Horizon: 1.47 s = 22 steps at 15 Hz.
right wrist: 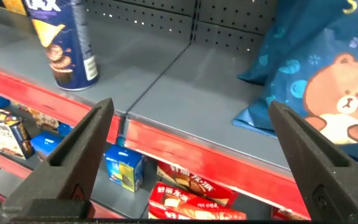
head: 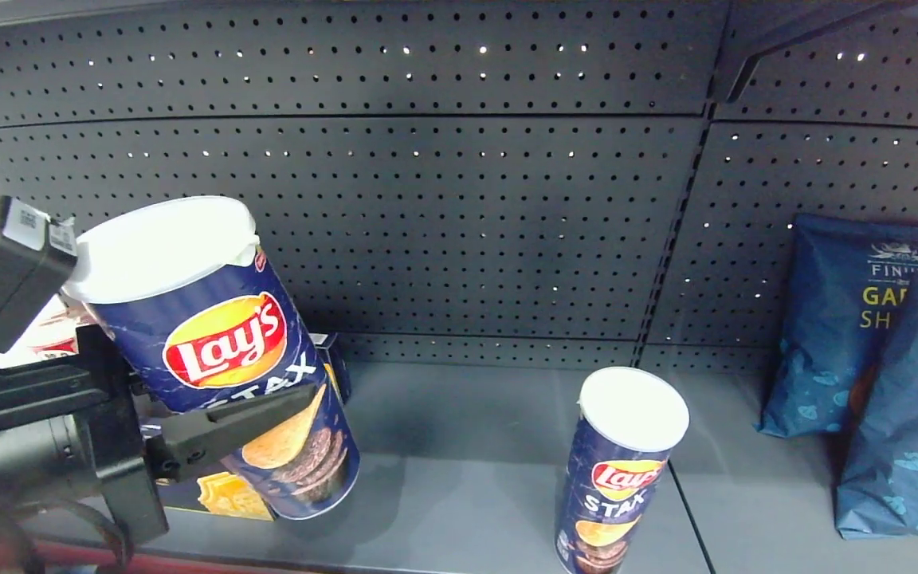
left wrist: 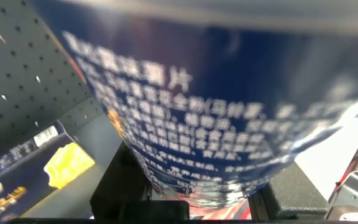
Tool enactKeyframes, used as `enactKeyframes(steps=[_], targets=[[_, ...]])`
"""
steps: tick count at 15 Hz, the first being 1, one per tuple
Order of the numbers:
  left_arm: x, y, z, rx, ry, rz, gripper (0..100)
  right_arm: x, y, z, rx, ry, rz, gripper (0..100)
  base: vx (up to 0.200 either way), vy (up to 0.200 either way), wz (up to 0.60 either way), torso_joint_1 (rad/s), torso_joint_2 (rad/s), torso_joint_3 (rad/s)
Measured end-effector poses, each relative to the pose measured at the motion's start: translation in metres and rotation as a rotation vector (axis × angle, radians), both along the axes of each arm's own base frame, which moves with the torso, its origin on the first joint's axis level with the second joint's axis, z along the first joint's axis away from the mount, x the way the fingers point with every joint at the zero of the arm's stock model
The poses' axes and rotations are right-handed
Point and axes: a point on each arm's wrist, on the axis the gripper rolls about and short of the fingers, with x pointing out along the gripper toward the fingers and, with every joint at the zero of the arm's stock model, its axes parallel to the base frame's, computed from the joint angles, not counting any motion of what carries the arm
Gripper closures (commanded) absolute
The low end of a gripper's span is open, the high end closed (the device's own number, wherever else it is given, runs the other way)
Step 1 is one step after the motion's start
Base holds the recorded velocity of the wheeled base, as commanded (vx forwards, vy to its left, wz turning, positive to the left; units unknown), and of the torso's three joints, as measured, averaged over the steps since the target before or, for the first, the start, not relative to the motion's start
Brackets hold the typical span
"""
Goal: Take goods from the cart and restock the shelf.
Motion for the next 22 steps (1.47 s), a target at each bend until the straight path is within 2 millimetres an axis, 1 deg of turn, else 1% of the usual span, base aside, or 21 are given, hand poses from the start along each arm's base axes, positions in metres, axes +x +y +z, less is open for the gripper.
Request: enactKeyframes(steps=[1, 3, 9, 13, 15, 18, 20, 22], targets=[[0.000, 0.000, 0.002, -0.006, -0.009, -0.003, 100, 0.000, 0.000, 0.000, 0.000, -0.001, -0.001, 0, 0.000, 0.000, 0.00, 0.000, 0.00, 0.000], [0.001, -0.001, 0.000, -0.001, 0.000, -0.002, 100, 0.000, 0.000, 0.000, -0.001, -0.001, 0.003, 0, 0.000, 0.000, -0.60, 0.007, 0.00, 0.000], [0.002, -0.002, -0.003, 0.005, 0.013, -0.011, 100, 0.000, 0.000, 0.000, 0.000, 0.001, 0.005, 0, 0.000, 0.000, 0.00, 0.000, 0.00, 0.000], [0.006, -0.006, -0.004, 0.005, 0.024, -0.058, 100, 0.000, 0.000, 0.000, 0.000, 0.000, 0.004, 0, 0.000, 0.000, 0.00, 0.000, 0.00, 0.000], [0.014, -0.010, -0.004, -0.002, 0.007, -0.057, 100, 0.000, 0.000, 0.000, -0.007, -0.003, 0.002, 0, 0.000, 0.000, 0.00, 0.000, 0.00, 0.000], [0.035, -0.020, -0.004, -0.045, -0.066, -0.050, 100, 0.000, 0.000, 0.000, 0.007, 0.002, -0.003, 0, 0.000, 0.000, 0.00, 0.000, 0.00, 0.000], [0.050, -0.027, -0.011, -0.035, -0.046, -0.051, 100, 0.000, 0.000, 0.000, 0.007, 0.002, -0.003, 0, 0.000, 0.000, 0.00, 0.000, 0.00, 0.000], [0.060, -0.035, -0.018, -0.029, -0.018, -0.079, 100, 0.000, 0.000, 0.000, 0.007, 0.002, -0.004, 0, 0.000, 0.000, 0.00, 0.000, 0.00, 0.000]])
